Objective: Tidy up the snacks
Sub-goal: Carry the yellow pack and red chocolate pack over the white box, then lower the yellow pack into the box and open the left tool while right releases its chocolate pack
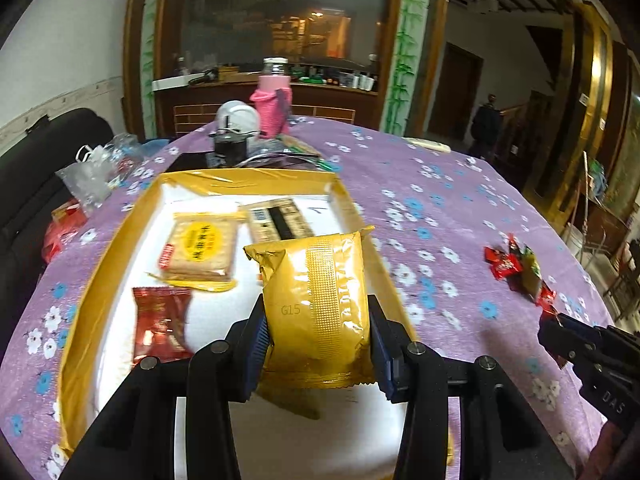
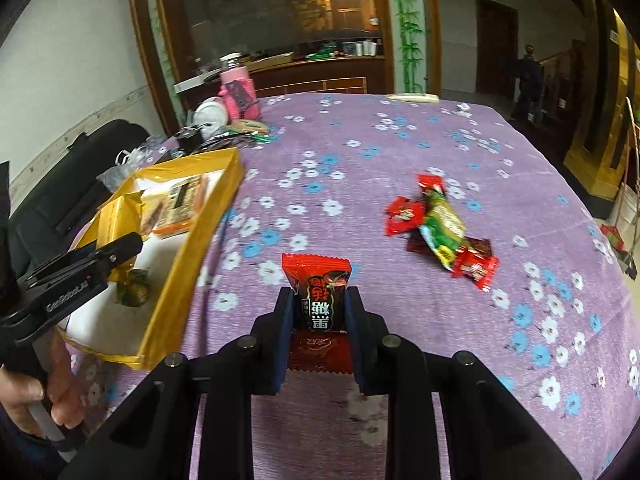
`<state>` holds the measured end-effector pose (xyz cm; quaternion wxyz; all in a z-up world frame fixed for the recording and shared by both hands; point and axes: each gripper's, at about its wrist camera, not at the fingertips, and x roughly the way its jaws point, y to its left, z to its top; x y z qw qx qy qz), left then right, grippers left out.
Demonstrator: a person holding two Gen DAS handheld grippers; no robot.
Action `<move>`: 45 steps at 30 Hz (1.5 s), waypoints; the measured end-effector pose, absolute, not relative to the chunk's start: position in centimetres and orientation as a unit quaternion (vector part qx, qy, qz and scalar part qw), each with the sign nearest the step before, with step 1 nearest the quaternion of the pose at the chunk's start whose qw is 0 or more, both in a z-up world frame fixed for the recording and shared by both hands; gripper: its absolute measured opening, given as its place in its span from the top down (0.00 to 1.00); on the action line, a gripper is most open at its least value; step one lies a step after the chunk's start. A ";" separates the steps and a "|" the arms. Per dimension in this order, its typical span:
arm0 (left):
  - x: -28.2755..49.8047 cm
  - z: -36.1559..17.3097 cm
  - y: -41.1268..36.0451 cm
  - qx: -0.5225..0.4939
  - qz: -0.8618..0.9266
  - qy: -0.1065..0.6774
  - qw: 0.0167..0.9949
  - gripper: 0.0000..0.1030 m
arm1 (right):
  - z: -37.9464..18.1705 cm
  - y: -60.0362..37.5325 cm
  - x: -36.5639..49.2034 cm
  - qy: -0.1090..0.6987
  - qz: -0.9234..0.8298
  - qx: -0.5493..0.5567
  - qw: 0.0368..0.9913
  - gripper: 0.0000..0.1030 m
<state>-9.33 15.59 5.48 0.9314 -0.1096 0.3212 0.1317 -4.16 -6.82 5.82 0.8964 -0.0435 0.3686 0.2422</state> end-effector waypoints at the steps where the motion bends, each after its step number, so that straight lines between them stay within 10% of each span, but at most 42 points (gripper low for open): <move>1: -9.4 5.4 16.0 -0.111 0.136 0.321 0.931 0.54 | 6.0 -6.3 -4.4 0.366 0.247 -0.049 0.896 0.77; 45: -10.2 3.7 21.3 -0.146 0.181 0.360 0.903 0.54 | 6.1 8.0 -2.9 0.380 0.374 -0.078 0.843 0.77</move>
